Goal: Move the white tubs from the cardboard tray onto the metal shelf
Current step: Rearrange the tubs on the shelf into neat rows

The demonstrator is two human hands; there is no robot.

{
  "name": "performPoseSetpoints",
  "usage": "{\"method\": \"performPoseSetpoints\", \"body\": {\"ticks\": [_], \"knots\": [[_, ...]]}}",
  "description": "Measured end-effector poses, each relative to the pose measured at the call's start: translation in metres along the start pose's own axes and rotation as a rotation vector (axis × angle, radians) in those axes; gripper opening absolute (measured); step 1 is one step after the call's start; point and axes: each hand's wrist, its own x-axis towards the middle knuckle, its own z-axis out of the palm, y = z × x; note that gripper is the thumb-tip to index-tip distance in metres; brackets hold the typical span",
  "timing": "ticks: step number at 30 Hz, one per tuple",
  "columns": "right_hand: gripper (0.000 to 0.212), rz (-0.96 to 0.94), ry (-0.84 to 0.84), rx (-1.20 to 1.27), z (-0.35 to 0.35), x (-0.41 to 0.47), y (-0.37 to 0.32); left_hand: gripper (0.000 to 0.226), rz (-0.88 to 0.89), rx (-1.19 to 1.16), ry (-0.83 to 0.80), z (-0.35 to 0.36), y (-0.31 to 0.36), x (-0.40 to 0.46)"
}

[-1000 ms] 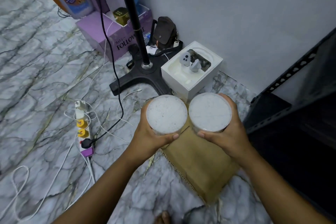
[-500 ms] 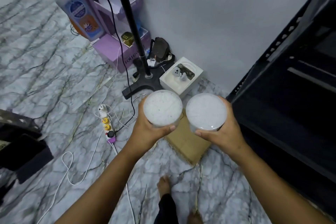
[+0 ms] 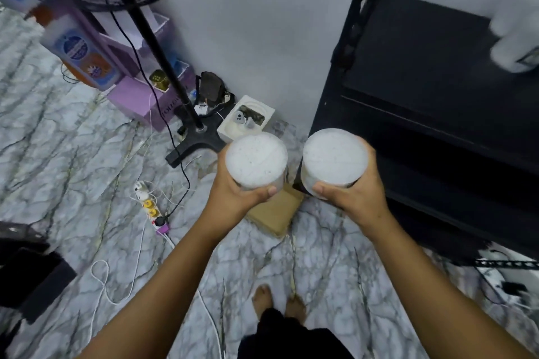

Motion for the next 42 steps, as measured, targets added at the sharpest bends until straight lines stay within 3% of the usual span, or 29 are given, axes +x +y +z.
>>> {"method": "performPoseSetpoints", "body": {"ticks": [12,15,29,37,42], "knots": [[0.092,-0.013,0.338,-0.021,-0.082,-0.021,-0.046,0.08,0.087,0.068,-0.264,0.085,0.06,0.039],[0.094,-0.002,0.388,-0.036,-0.111,-0.019,-0.05,0.086,0.103,0.064,-0.325,0.117,0.069,0.048],[0.091,0.01,0.394,-0.053,-0.221,0.023,-0.046,0.094,0.134,0.082,-0.316,0.246,0.09,0.089],[0.094,0.052,0.395,-0.022,-0.237,0.063,-0.035,0.1,0.117,0.099,-0.311,0.267,0.086,0.127],[0.088,0.052,0.423,-0.038,-0.236,0.095,-0.024,0.088,0.12,0.113,-0.299,0.27,0.077,0.159]]}}
